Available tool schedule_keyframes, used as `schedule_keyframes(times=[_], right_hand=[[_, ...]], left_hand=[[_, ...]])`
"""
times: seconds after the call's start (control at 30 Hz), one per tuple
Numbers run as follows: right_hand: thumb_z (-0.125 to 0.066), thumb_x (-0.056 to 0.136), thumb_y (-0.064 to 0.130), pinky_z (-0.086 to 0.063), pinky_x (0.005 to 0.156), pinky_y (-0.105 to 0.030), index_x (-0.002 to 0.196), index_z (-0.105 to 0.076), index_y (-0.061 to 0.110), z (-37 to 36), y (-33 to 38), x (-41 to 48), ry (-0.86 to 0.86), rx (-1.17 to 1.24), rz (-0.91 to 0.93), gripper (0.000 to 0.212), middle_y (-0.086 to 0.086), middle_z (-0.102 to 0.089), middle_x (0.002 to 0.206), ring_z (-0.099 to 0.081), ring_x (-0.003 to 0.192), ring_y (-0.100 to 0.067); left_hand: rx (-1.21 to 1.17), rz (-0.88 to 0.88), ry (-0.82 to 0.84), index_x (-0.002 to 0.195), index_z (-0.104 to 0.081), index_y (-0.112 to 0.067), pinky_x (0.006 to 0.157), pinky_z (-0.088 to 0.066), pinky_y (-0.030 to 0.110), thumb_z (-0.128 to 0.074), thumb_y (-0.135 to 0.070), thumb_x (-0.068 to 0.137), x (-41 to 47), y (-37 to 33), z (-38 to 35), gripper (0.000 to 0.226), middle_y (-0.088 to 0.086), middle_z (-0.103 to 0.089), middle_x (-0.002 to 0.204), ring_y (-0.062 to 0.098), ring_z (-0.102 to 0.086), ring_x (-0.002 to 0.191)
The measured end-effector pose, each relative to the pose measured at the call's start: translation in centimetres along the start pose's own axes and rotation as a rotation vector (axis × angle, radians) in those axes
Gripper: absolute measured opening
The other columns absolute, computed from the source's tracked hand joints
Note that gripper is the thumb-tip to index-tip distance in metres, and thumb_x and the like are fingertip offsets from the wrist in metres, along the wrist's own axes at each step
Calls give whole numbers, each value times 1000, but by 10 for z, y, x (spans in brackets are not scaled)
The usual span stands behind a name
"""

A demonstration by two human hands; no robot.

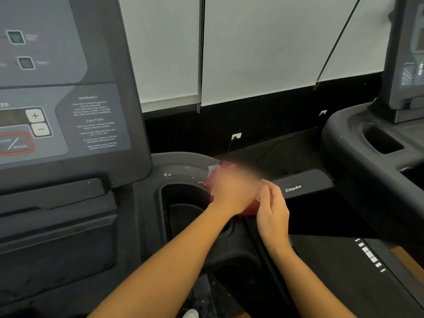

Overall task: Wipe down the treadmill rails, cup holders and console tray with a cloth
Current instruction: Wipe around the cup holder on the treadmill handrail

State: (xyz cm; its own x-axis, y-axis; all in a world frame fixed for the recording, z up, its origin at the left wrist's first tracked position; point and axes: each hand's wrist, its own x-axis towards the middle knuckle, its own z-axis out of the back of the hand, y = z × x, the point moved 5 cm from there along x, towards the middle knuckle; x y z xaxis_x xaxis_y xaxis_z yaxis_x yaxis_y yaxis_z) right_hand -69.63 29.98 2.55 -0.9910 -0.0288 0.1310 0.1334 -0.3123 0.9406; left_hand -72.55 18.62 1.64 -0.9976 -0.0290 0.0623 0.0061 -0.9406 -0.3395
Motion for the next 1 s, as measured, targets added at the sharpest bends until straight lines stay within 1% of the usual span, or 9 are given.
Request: schedule_keyframes(times=[0.23,0.33,0.4,0.53,0.63,0.7,0.8,0.87,1.0], right_hand=[[-45,98,18,-47,77,-21,109,-53,15,21,-20,14,-193,578,-454,14,-1,-58,106,-59,93,-9],[-48,97,24,-49,87,-27,108,-53,20,26,-6,16,-153,590,-410,13,0,-59,106,-59,98,-10],[-51,93,38,-50,82,-29,116,-50,25,23,8,13,-15,571,-334,26,3,-59,109,-60,98,-10],[-59,85,40,-54,84,-28,128,-44,34,-6,42,-5,388,517,-101,45,8,-64,116,-64,106,-10],[-57,87,26,-54,78,-19,122,-48,30,-16,57,0,417,403,-48,37,7,-67,108,-66,98,-5],[-54,92,20,-55,82,-22,115,-52,31,-15,63,12,399,349,-36,25,4,-66,110,-66,99,-7],[-55,91,31,-52,82,-16,110,-55,43,-7,81,25,431,130,156,22,17,-66,103,-63,100,0],[-56,89,36,-49,82,-13,117,-54,45,-11,89,30,509,-125,275,29,22,-64,108,-61,100,3],[-48,95,17,-35,107,-32,137,-45,28,-55,60,24,770,-832,462,44,1,-50,140,-45,128,-20]], left_hand=[[-214,-136,-153,110,-60,-21,106,-28,43,-31,-47,90,-25,-22,-4,43,-3,-61,112,17,-50,112],[-586,9,-139,112,-56,-19,88,-44,33,-47,-37,94,-29,-20,14,27,-5,-60,100,13,-55,97],[-931,191,-151,112,-52,-24,81,-48,25,-48,-34,95,-33,-15,27,20,-11,-56,96,10,-55,95],[-1543,333,-39,123,-53,-17,89,-52,33,-40,-37,97,-43,-21,34,35,6,-61,118,19,-61,106],[-1770,425,45,135,-44,-12,100,-43,36,-37,-43,97,-53,-16,37,50,14,-53,130,24,-53,120],[-1633,410,-12,135,-43,-20,101,-40,30,-34,-40,98,-61,0,50,42,8,-48,138,14,-50,120],[-1050,343,-191,135,-42,-28,94,-31,15,-34,-35,100,-82,39,69,37,-9,-43,138,-3,-42,115],[-702,394,-339,136,-44,-24,98,-29,19,-39,-27,99,-101,72,73,37,-8,-42,136,3,-39,122],[-297,531,-446,131,-49,-17,106,-29,37,-45,-18,95,-130,116,67,36,3,-47,133,20,-40,127]])
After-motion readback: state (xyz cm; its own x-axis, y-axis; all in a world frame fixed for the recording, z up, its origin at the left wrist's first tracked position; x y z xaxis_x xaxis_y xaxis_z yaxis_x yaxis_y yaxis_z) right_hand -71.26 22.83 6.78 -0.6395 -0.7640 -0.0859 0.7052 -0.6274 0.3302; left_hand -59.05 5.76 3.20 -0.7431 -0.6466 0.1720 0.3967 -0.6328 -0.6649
